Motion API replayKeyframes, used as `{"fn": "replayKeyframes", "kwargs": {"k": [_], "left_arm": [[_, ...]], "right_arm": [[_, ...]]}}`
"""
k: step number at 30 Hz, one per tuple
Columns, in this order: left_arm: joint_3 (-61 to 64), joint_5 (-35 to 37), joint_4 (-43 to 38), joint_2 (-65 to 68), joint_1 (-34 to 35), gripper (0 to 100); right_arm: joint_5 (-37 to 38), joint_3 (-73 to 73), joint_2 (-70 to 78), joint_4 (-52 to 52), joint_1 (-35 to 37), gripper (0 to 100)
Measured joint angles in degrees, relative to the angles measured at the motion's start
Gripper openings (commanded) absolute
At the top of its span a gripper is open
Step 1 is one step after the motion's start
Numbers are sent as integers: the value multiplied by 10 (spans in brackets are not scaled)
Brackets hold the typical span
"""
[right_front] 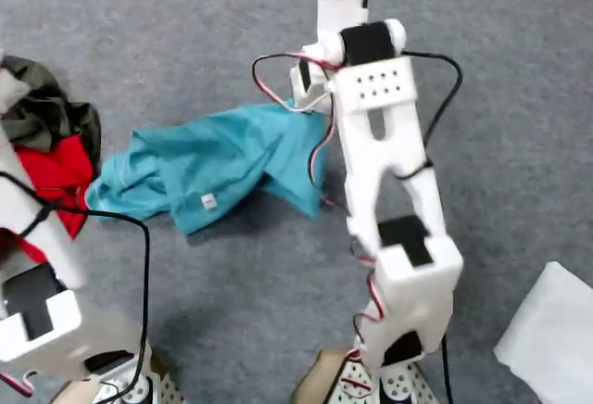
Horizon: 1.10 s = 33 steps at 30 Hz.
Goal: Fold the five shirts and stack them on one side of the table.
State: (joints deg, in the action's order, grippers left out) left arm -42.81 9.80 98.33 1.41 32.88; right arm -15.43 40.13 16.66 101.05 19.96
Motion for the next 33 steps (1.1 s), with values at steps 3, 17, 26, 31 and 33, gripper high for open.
{"fn": "replayKeyframes", "kwargs": {"k": [3,17,26,31,33], "left_arm": [[-1,0,3,0,23,19],[403,-81,-1,0,-178,21],[529,-28,-4,0,-338,21],[528,29,-20,0,-346,68],[528,28,-21,0,-346,131]], "right_arm": [[45,-45,-70,0,40,346],[62,-99,-147,0,-25,239],[62,-97,29,-1,-120,239],[63,-50,120,-38,-171,239],[63,-34,156,-56,-183,239]]}}
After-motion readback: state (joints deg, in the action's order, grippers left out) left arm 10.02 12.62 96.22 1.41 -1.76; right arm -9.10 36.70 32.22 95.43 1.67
